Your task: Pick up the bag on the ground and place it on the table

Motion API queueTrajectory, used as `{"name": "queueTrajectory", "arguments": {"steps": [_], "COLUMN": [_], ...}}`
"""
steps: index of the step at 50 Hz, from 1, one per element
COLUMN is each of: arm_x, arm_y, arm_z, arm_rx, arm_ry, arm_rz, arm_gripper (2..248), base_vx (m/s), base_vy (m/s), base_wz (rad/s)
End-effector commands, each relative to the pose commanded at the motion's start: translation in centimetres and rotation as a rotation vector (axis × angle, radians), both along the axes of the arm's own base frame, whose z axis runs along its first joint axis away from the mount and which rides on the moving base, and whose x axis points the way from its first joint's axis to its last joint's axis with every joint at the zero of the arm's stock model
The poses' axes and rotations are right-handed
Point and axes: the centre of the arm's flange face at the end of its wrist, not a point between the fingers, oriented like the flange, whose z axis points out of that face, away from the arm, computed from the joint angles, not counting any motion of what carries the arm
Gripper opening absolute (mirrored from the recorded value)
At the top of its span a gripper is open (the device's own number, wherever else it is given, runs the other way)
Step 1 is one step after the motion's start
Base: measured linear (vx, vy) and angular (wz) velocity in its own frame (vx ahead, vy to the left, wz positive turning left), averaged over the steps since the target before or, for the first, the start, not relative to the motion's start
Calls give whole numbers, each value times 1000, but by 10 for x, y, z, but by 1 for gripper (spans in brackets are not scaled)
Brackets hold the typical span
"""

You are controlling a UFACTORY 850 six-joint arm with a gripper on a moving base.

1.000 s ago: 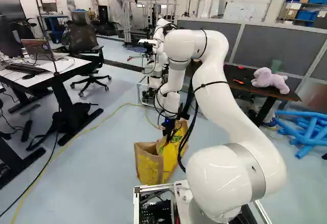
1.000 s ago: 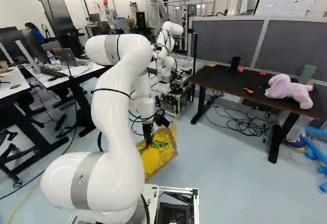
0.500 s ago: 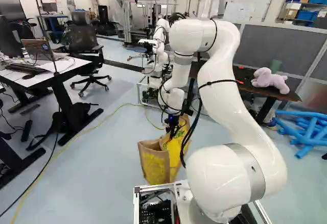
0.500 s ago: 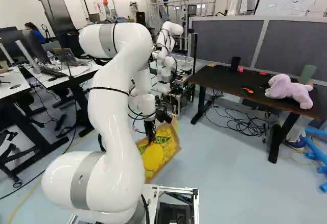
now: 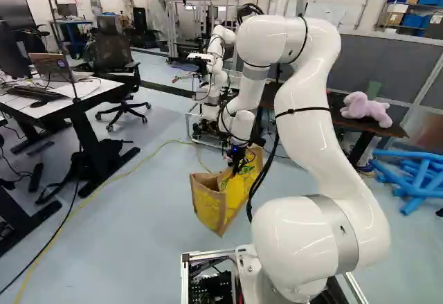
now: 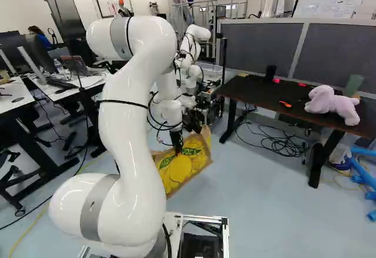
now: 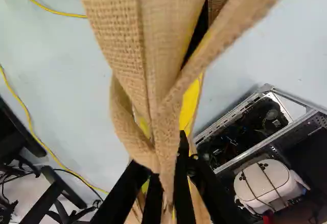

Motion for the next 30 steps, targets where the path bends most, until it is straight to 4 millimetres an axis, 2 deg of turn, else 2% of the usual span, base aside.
{"name": "queueTrajectory", "arguments": {"steps": [9,30], "arm_x": [0,-15], "arm_y": [6,18], "arm_z": [14,47], "arm_rx": [6,24], "arm_ry": [-5,32], "arm_rz": [16,65], "arm_gripper": [22,22], "base_vx": [0,0], "base_vy": [0,0], "base_wz": [0,0]}}
